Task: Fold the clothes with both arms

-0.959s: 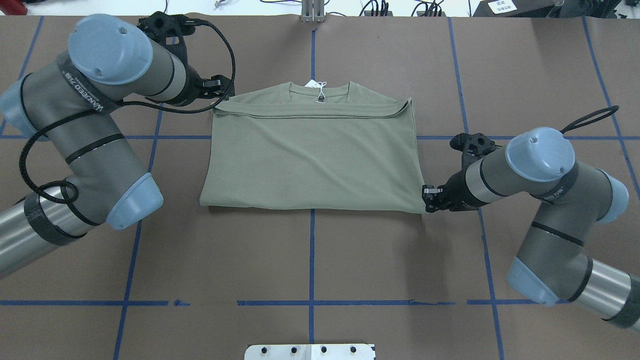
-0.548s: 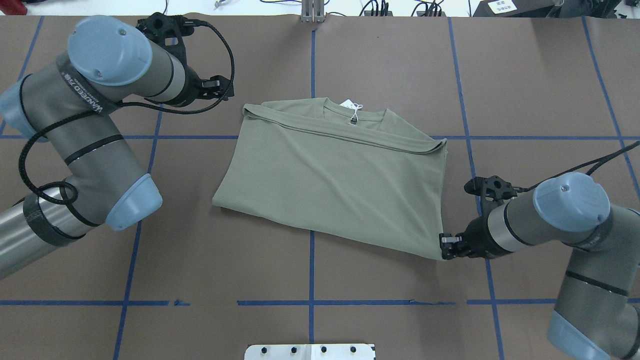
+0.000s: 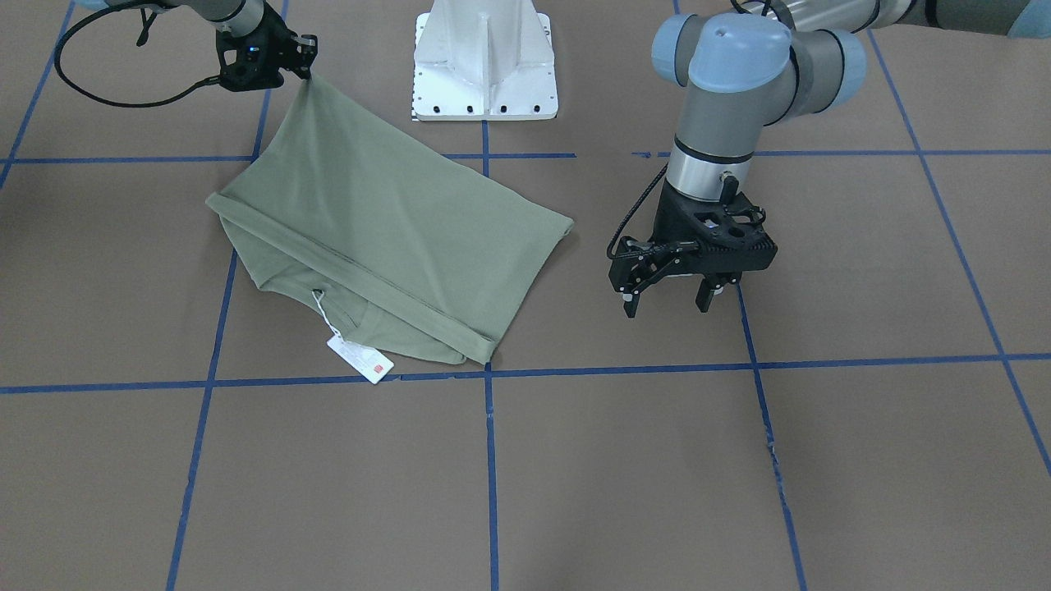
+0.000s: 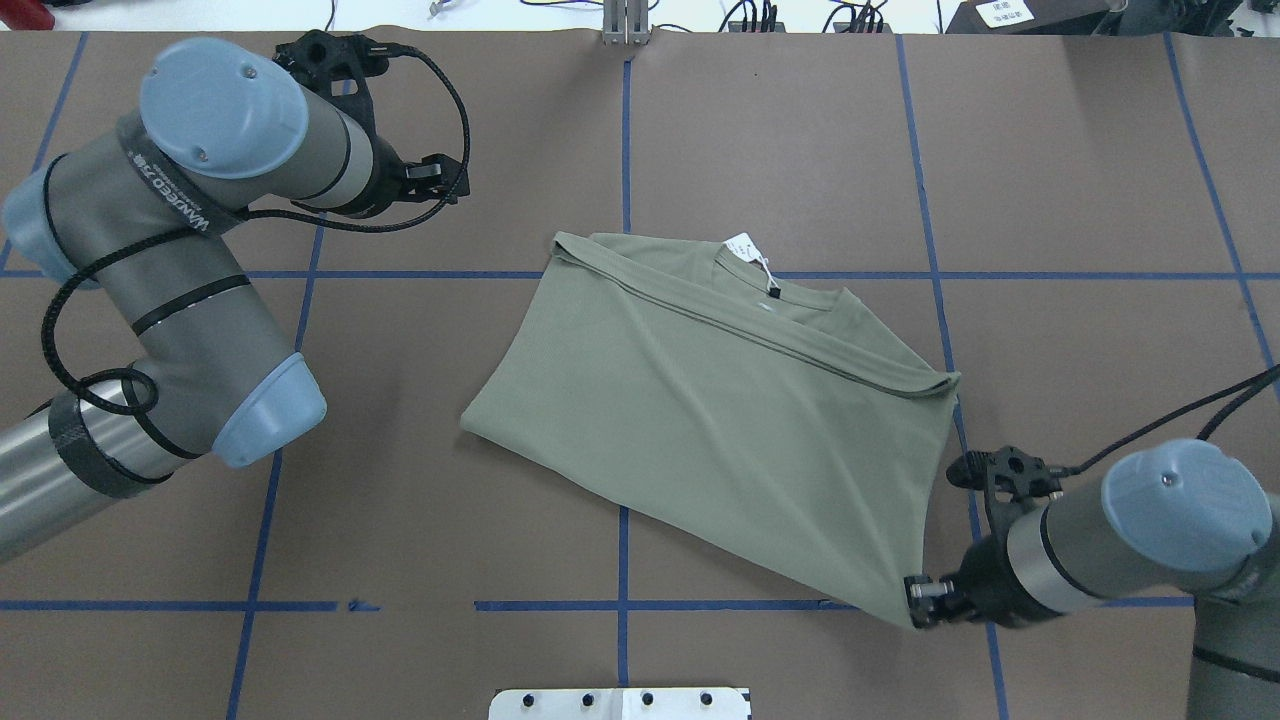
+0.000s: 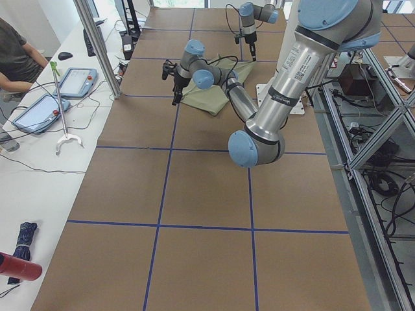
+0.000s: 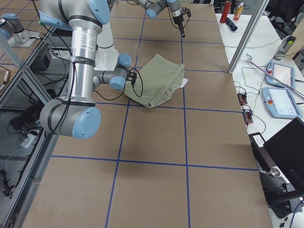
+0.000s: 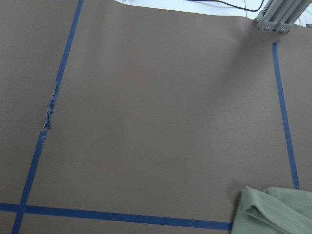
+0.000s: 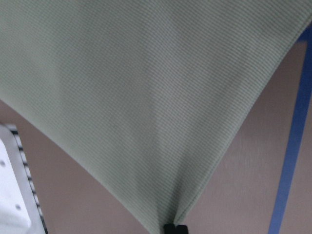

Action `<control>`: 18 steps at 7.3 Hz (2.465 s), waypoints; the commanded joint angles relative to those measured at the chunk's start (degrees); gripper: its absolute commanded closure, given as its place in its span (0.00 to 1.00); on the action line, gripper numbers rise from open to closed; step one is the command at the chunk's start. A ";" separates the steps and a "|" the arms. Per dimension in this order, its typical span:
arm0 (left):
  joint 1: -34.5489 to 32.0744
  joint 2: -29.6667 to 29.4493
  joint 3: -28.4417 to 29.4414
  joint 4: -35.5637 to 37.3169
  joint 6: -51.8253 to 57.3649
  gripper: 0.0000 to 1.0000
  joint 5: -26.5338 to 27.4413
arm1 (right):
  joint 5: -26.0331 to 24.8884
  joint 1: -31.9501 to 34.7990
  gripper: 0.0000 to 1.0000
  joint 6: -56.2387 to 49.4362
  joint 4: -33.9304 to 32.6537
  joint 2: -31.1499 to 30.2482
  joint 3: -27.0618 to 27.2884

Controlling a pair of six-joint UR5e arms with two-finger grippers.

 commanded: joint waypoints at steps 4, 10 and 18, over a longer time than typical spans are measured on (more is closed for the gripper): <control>5.32 0.99 -2.73 0.09 -0.99 0.01 -0.24 | 0.96 8.94 0.00 3.60 0.48 0.96 6.00; 24.69 2.23 -2.05 -0.18 -33.77 0.01 -0.07 | -0.35 31.34 0.00 2.89 0.13 11.42 2.07; 24.78 1.26 1.04 -0.88 -36.15 0.82 0.99 | -0.97 31.60 0.00 2.89 0.13 12.75 0.48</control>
